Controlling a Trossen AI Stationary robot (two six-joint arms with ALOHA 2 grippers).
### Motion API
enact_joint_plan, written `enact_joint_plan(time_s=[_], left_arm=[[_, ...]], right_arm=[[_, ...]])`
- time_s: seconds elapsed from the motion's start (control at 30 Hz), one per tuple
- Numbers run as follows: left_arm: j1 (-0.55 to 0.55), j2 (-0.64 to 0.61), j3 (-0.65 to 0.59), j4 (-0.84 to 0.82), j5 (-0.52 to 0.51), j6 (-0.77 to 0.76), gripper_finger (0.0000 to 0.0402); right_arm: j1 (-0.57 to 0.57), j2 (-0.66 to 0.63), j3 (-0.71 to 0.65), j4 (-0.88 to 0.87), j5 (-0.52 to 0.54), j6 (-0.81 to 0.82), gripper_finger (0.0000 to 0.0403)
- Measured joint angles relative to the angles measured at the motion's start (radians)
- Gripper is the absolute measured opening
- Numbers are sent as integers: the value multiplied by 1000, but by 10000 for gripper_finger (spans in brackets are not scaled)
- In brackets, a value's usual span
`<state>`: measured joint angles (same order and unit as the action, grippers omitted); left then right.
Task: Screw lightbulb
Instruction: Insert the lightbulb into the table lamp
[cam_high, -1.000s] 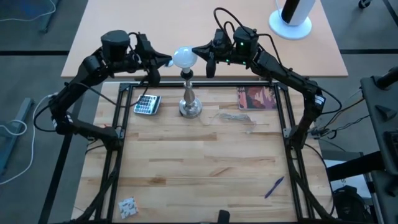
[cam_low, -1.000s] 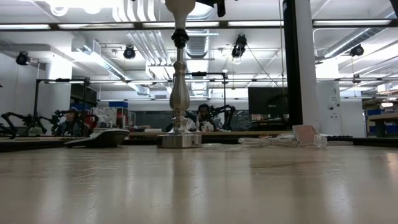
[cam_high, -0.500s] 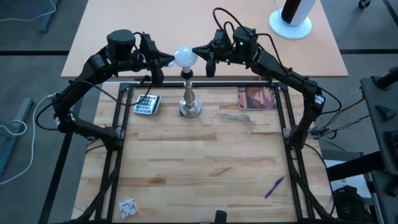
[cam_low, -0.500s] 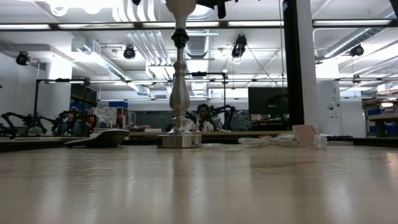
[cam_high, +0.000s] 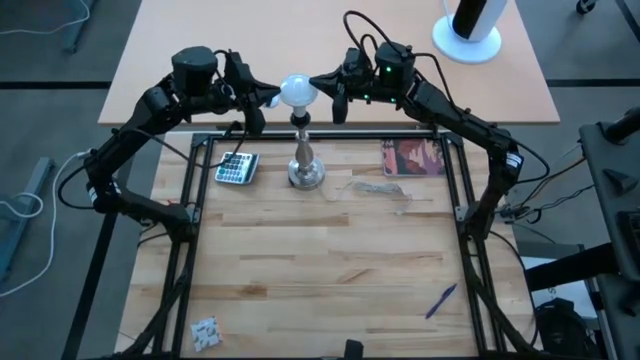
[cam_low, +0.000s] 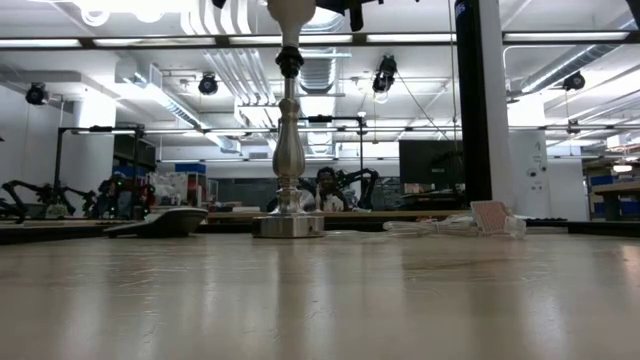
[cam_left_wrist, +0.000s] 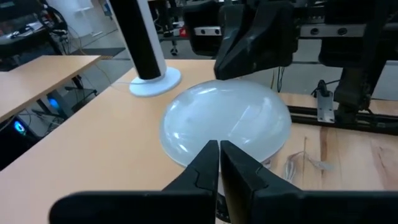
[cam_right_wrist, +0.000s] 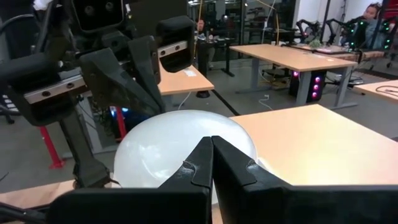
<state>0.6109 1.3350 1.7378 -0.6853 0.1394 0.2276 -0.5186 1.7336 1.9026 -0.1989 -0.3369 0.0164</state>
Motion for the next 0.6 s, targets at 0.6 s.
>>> enact_joint_plan(time_s=[0.6], left_arm=[[5,27,0,59,-62,0,3]], right_arm=[[3,1,2,0,-48,40,0]])
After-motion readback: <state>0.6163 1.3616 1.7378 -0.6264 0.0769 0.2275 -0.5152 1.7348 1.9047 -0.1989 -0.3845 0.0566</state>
